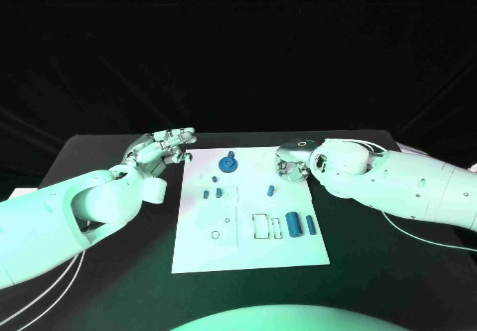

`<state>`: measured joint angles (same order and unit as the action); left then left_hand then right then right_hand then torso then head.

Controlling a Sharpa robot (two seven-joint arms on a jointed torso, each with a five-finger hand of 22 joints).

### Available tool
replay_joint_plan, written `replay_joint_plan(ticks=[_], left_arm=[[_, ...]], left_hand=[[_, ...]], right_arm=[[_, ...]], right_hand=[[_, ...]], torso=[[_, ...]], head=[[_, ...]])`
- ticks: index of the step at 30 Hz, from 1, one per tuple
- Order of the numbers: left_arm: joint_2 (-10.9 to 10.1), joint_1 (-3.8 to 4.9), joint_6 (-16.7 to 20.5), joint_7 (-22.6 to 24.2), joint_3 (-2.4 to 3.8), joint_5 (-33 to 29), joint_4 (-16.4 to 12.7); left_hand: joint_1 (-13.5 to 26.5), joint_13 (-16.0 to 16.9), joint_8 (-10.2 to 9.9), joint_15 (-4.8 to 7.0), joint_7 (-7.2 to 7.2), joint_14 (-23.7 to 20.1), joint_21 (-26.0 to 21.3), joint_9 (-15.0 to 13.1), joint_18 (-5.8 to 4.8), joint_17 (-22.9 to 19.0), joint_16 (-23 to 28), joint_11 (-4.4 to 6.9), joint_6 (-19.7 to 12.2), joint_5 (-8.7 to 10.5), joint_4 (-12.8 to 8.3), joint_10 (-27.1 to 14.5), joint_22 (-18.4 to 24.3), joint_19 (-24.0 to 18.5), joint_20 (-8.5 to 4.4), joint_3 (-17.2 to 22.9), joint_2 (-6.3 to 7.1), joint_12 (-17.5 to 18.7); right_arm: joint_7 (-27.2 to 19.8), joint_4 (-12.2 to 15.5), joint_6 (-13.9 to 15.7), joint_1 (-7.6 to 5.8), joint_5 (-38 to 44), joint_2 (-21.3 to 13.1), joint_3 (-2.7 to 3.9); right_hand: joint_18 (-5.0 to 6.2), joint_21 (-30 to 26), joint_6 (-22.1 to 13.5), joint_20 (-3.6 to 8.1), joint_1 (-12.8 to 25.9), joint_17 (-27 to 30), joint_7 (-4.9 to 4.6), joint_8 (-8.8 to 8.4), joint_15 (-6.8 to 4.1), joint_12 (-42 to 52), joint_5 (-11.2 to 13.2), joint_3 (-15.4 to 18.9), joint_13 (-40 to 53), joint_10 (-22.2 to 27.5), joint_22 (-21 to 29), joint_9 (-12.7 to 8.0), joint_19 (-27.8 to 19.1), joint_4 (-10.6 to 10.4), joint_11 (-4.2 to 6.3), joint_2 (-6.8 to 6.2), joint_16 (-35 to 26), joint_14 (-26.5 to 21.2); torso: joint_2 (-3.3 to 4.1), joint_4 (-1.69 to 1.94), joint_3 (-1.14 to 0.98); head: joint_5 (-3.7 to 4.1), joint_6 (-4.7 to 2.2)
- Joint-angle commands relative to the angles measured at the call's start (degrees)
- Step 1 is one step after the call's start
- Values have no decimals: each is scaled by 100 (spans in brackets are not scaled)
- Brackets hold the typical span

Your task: Assemble the parts on the task board

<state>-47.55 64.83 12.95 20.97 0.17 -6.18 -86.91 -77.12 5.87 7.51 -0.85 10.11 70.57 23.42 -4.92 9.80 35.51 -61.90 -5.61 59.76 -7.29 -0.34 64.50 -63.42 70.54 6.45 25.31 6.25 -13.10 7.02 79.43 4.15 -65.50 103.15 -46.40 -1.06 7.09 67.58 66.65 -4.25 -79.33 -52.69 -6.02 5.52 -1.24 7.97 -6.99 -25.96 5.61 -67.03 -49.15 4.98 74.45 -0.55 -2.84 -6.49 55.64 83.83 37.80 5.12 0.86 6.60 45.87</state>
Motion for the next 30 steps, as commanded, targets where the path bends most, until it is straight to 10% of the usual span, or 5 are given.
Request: replay_joint_plan(ticks=[1,14,30], left_arm=[[6,1,-75,2,3,30,-10],[11,1,-78,-7,3,35,15],[39,-1,-106,-26,2,36,54]], left_hand=[[-22,6,34,-3,-11,21,-27,10,62,-10,-6,-8,-43,-24,-3,-47,8,41,13,-37,-18,-26],[-33,7,36,-5,-7,22,-33,12,61,-9,-9,-11,-50,-25,-10,-59,15,45,13,-39,-26,-33],[-36,7,37,-6,-5,17,-36,13,61,-23,-3,-13,-54,-24,-13,-65,18,47,14,-42,-29,-36]], right_arm=[[-63,-7,-62,78,-77,29,-48],[-25,285,810,61,-279,-232,-12],[-14,1143,974,-165,-941,-621,66]], right_hand=[[14,54,31,5,-9,-43,-1,-1,-37,-21,31,-66,-18,-85,-53,12,64,17,16,67,51,121],[-15,178,157,0,-48,-81,-18,43,-53,-21,126,-196,-65,-287,-230,61,157,105,16,180,123,157],[-18,196,175,-6,9,-88,-28,44,-44,-49,168,-197,-92,-318,-251,75,166,105,-1,152,141,158]], torso=[[-5,2,1],[-7,-4,-3],[-2,6,2]], head=[[6,0],[23,-13],[6,-79]])
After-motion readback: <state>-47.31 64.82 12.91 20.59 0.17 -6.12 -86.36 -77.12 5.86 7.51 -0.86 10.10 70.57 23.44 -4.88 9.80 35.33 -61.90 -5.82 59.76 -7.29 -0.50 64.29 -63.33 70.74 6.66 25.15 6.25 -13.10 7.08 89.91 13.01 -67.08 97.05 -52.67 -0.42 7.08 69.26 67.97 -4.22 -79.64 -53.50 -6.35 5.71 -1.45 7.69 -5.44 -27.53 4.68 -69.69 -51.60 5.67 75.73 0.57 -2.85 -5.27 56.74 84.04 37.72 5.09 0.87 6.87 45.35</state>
